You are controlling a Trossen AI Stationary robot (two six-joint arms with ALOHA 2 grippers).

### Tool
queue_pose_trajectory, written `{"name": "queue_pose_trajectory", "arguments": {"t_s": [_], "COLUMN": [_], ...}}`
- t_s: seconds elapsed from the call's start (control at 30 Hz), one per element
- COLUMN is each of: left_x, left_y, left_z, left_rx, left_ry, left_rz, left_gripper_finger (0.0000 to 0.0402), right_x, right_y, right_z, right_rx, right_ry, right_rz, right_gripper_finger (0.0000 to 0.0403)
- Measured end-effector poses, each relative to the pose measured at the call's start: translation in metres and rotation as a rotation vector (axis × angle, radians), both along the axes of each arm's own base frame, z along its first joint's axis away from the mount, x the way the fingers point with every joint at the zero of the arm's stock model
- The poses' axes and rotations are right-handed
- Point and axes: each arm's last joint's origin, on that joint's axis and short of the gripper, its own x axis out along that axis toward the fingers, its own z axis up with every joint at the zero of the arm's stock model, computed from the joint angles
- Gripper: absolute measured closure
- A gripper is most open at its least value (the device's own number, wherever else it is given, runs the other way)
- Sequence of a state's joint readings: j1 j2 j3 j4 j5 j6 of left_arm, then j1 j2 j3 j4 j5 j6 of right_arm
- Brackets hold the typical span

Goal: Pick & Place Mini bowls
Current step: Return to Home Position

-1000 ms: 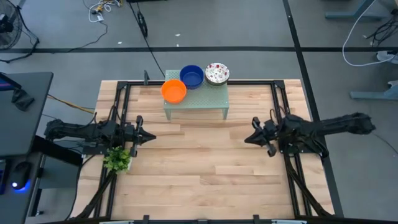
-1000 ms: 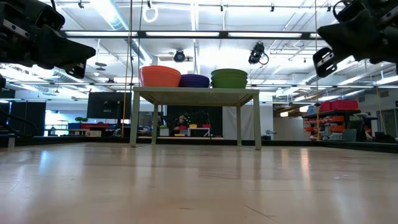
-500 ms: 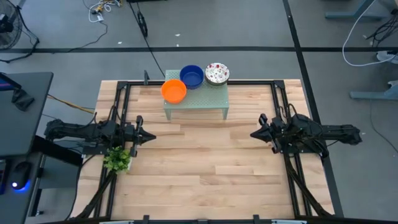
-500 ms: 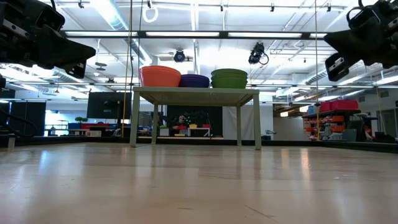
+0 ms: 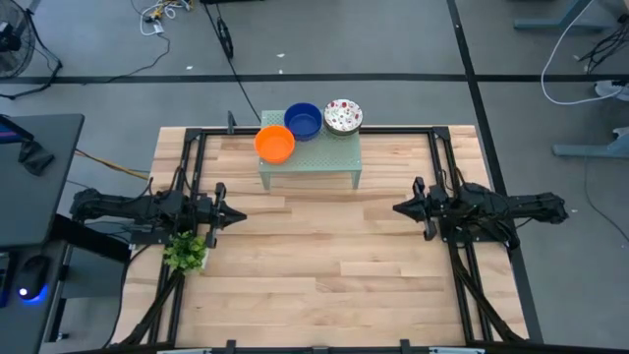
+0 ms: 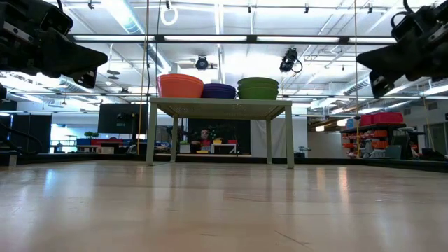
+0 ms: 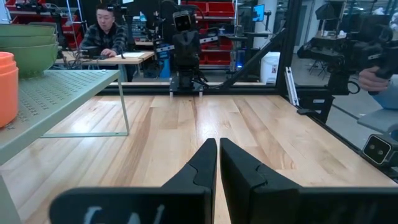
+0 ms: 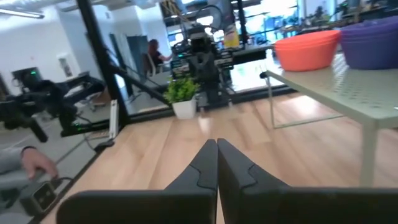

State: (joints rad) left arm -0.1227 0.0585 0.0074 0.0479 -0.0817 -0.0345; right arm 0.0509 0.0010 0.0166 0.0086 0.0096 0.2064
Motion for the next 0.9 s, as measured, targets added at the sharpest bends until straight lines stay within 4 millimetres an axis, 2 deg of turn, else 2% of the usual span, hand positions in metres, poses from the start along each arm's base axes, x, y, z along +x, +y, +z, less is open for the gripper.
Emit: {"name": "queue_pose_trajectory", "arguments": {"t_s": [0.53, 0.9], "left_x": [0.0, 0.0], "left_y": [0.0, 0.0], "left_z": [0.0, 0.0], "left_rx": [0.0, 0.0], "left_ry": [0.0, 0.0], "left_rz": [-0.001, -0.001], "left_gripper_finger": [0.0376, 0.0376], "right_x": [0.0, 0.0], "right_y": [0.0035, 0.0035], "right_z": [-0.0001, -0.0001], "right_rx": [-0.032, -0.032], "right_ry": [0.0, 0.0], "right_rz": [0.043, 0.045], "right_gripper_finger": [0.0381, 0.0382]}}
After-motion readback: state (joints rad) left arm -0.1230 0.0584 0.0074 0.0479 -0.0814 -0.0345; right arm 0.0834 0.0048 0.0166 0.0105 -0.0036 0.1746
